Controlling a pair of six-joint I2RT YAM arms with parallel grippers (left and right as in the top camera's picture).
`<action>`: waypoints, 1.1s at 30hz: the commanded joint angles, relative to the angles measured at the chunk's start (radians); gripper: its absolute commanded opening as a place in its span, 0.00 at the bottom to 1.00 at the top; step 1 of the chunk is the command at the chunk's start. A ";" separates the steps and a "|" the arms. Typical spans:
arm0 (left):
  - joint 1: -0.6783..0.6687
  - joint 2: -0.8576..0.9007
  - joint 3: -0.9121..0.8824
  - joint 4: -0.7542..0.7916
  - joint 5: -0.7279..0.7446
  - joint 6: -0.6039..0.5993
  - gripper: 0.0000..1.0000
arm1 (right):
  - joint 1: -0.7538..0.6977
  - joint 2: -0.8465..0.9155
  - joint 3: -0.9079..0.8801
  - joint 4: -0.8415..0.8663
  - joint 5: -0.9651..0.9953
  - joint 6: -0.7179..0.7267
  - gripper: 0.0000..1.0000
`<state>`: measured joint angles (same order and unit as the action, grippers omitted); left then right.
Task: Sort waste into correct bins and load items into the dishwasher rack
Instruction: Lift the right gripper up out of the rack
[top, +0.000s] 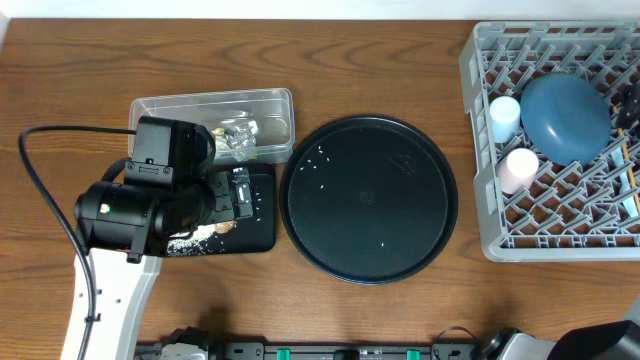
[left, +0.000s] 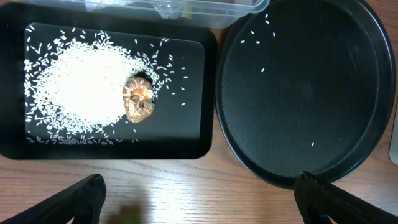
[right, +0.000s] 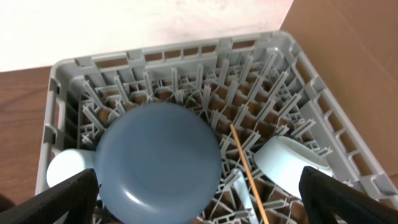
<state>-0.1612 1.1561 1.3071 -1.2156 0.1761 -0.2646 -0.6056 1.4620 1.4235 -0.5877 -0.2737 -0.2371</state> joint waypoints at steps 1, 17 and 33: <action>-0.002 0.000 0.005 -0.003 -0.013 0.002 0.98 | 0.005 -0.002 0.003 -0.024 -0.011 0.016 0.99; -0.002 0.000 0.005 -0.003 -0.013 0.002 0.98 | 0.051 -0.156 0.000 -0.203 -0.011 0.016 0.99; -0.002 0.000 0.005 -0.003 -0.013 0.002 0.98 | 0.446 -0.669 0.000 -0.288 -0.011 0.016 0.99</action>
<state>-0.1612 1.1561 1.3071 -1.2152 0.1757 -0.2649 -0.2176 0.8860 1.4181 -0.8684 -0.2832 -0.2333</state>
